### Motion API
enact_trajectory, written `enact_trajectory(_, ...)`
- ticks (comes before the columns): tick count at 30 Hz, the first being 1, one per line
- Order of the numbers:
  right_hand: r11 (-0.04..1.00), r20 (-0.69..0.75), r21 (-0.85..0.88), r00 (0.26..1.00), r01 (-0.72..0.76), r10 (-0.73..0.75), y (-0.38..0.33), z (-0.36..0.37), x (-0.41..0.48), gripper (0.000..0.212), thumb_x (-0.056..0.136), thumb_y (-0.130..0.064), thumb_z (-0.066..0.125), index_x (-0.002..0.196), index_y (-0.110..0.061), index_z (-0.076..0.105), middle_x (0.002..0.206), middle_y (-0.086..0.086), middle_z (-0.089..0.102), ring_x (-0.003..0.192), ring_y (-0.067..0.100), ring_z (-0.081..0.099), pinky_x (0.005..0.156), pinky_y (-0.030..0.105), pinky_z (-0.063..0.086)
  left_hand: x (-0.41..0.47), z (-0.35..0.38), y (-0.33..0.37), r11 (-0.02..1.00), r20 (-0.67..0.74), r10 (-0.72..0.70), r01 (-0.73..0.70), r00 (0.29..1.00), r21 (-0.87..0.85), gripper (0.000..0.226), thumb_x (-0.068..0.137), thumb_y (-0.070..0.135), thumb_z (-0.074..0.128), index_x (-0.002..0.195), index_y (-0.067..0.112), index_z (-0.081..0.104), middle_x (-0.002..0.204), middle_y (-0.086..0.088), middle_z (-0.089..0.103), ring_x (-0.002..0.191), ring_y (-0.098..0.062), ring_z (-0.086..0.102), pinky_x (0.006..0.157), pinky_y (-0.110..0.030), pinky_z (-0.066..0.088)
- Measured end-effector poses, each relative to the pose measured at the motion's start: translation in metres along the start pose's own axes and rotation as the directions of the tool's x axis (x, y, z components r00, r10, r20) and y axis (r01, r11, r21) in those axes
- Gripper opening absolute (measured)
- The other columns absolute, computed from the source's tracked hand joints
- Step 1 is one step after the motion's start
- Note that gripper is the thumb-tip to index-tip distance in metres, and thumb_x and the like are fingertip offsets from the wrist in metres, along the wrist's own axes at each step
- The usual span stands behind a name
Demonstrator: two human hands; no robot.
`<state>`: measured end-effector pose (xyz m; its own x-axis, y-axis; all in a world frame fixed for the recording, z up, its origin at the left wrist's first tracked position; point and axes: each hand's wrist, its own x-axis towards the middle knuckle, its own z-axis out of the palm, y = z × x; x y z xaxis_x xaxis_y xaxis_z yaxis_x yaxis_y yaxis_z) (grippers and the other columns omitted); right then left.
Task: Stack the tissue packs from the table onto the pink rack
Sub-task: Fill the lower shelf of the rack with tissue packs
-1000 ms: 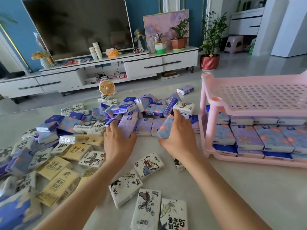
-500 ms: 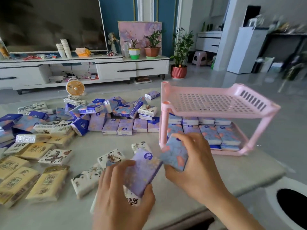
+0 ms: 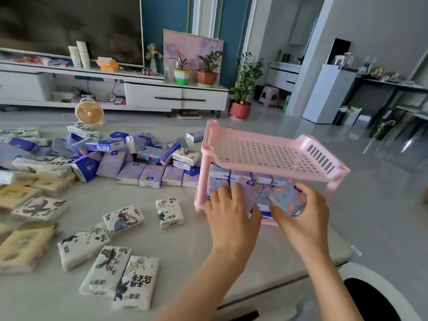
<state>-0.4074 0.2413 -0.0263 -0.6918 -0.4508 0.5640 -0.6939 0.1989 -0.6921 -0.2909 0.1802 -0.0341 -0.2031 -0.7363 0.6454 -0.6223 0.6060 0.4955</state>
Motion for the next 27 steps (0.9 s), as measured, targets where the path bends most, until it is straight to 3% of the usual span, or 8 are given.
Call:
enact_trajectory(3, 0.998, 0.056, 0.031, 0.996, 0.061, -0.063, -0.002, 0.008, -0.001, 0.061, 0.057, -0.021, 0.083, 0.112, -0.013, 0.058, 0.111, 0.005, 0.061, 0.102, 0.025, 0.058, 0.09, 0.045, 0.048, 0.007, 0.008, -0.007, 0.995, -0.012, -0.016, 0.017, 1.0, 0.094, 0.031, 0.067, 0.039, 0.054, 0.086, 0.015, 0.058, 0.073, -0.004, 0.057, 0.067, -0.027, 0.057, 0.057, -0.032, 0.046)
enact_trajectory(7, 0.994, 0.222, 0.09, 0.972, 0.059, -0.078, -0.002, 0.022, 0.003, 0.061, 0.054, -0.027, 0.079, 0.11, -0.017, 0.056, 0.109, -0.003, 0.055, 0.105, 0.02, 0.055, 0.092, 0.029, 0.044, 0.013, 0.012, -0.009, 0.977, 0.045, -0.052, 0.041, 0.998, 0.208, 0.047, 0.051, 0.036, 0.083, 0.084, 0.01, 0.062, 0.072, -0.008, 0.056, 0.066, -0.028, 0.058, 0.052, -0.031, 0.047)
enact_trajectory(10, 0.994, 0.343, 0.095, 0.935, 0.058, -0.088, 0.0, 0.031, 0.007, 0.063, 0.056, -0.024, 0.079, 0.114, -0.021, 0.054, 0.109, -0.004, 0.054, 0.108, 0.021, 0.055, 0.094, 0.041, 0.046, 0.017, 0.014, -0.009, 0.964, 0.07, -0.086, 0.065, 0.994, 0.258, 0.051, 0.043, 0.037, 0.087, 0.078, 0.01, 0.063, 0.071, -0.008, 0.056, 0.065, -0.028, 0.059, 0.048, -0.03, 0.045)
enact_trajectory(13, 0.991, 0.414, 0.097, 0.902, 0.091, -0.123, 0.0, 0.035, 0.016, 0.067, 0.061, -0.008, 0.08, 0.121, -0.018, 0.053, 0.117, 0.002, 0.055, 0.111, 0.021, 0.054, 0.097, 0.041, 0.044, 0.02, 0.016, -0.008, 0.959, 0.101, -0.098, 0.067, 0.99, 0.275, 0.05, 0.038, 0.035, 0.089, 0.072, 0.012, 0.061, 0.069, -0.005, 0.055, 0.062, -0.024, 0.058, 0.045, -0.028, 0.042)
enact_trajectory(17, 0.99, 0.518, 0.108, 0.845, 0.093, -0.136, -0.003, 0.034, 0.023, 0.069, 0.066, -0.001, 0.076, 0.125, -0.024, 0.048, 0.12, -0.003, 0.052, 0.113, 0.013, 0.05, 0.097, 0.018, 0.038, 0.023, 0.017, -0.007, 0.958, 0.113, -0.097, 0.062, 0.989, 0.281, 0.041, 0.045, 0.029, 0.09, 0.066, 0.015, 0.058, 0.071, -0.005, 0.055, 0.062, -0.022, 0.058, 0.043, -0.024, 0.039)
enact_trajectory(20, 0.994, 0.591, 0.08, 0.8, 0.072, -0.105, -0.004, 0.032, 0.024, 0.065, 0.072, 0.001, 0.07, 0.129, -0.019, 0.046, 0.118, -0.009, 0.047, 0.111, 0.004, 0.045, 0.082, -0.006, 0.028, 0.021, 0.018, -0.008, 0.96, 0.132, -0.109, 0.07, 0.985, 0.27, 0.045, 0.04, 0.025, 0.092, 0.07, 0.013, 0.061, 0.083, -0.009, 0.059, 0.067, -0.024, 0.06, 0.044, -0.023, 0.041)
enact_trajectory(24, 0.997, 0.611, 0.07, 0.788, 0.036, -0.072, -0.005, 0.032, 0.024, 0.064, 0.074, -0.006, 0.072, 0.13, -0.021, 0.046, 0.121, -0.011, 0.049, 0.111, 0.002, 0.046, 0.087, 0.005, 0.03, 0.015, 0.017, -0.009, 0.96, 0.144, -0.111, 0.068, 0.983, 0.272, 0.06, 0.019, 0.011, 0.087, 0.074, 0.011, 0.062, 0.086, -0.01, 0.059, 0.069, -0.024, 0.06, 0.041, -0.019, 0.041)
enact_trajectory(27, 0.997, 0.616, 0.059, 0.784, 0.05, -0.076, -0.006, 0.034, 0.021, 0.062, 0.075, -0.009, 0.073, 0.129, -0.021, 0.048, 0.122, -0.012, 0.05, 0.109, 0.0, 0.046, 0.087, 0.007, 0.029, 0.012, 0.017, -0.012, 0.963, 0.126, -0.094, 0.058, 0.988, 0.262, 0.057, 0.017, 0.0, 0.079, 0.07, 0.009, 0.062, 0.08, -0.01, 0.057, 0.063, -0.024, 0.058, 0.037, -0.018, 0.038)
